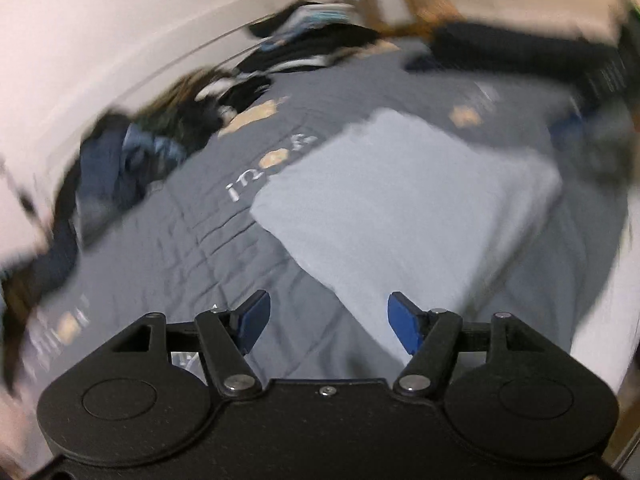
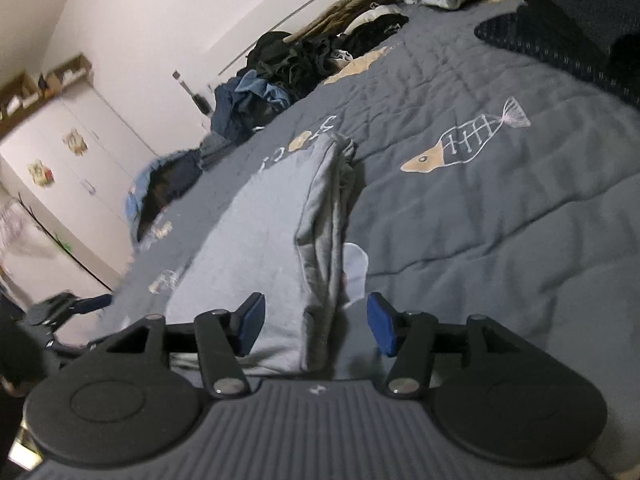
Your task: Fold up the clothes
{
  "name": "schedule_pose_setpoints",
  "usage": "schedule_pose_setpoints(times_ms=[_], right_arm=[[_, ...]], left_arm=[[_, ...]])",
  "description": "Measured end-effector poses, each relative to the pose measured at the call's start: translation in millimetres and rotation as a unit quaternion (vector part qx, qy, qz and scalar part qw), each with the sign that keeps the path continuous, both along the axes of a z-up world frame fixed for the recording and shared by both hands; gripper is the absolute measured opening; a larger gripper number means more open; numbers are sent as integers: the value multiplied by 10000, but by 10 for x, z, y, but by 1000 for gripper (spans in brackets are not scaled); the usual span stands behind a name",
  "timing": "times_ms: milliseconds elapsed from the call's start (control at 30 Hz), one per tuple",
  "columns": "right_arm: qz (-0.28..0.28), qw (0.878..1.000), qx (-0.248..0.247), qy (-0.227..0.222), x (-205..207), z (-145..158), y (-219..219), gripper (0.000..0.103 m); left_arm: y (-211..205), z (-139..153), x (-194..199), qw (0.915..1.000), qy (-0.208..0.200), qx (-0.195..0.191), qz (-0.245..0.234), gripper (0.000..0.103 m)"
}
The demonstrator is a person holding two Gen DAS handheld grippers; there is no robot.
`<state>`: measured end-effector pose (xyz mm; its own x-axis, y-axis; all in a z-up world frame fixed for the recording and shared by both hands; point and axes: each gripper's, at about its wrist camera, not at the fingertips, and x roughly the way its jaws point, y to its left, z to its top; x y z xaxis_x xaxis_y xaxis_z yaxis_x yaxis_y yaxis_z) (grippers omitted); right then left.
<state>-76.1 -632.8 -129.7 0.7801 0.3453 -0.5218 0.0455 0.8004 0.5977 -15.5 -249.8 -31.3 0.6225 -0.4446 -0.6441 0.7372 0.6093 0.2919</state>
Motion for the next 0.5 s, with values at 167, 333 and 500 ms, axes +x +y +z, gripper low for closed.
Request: schedule_pose_setpoints(times_ms=[167,333,500], right_arm=[[-10,10000,-51,-42,119,-7,61,57],[187,9998,65,-103,219,-6,75,58],[334,9982,465,175,320,-76,-49,58]], left_arm=[[48,38,847,9802,1341,-1363,506,64],[40,-229,1589,9417,2448,-2146,847,64],[-12,-588,2204,9043,3251,-2574,1010,64]])
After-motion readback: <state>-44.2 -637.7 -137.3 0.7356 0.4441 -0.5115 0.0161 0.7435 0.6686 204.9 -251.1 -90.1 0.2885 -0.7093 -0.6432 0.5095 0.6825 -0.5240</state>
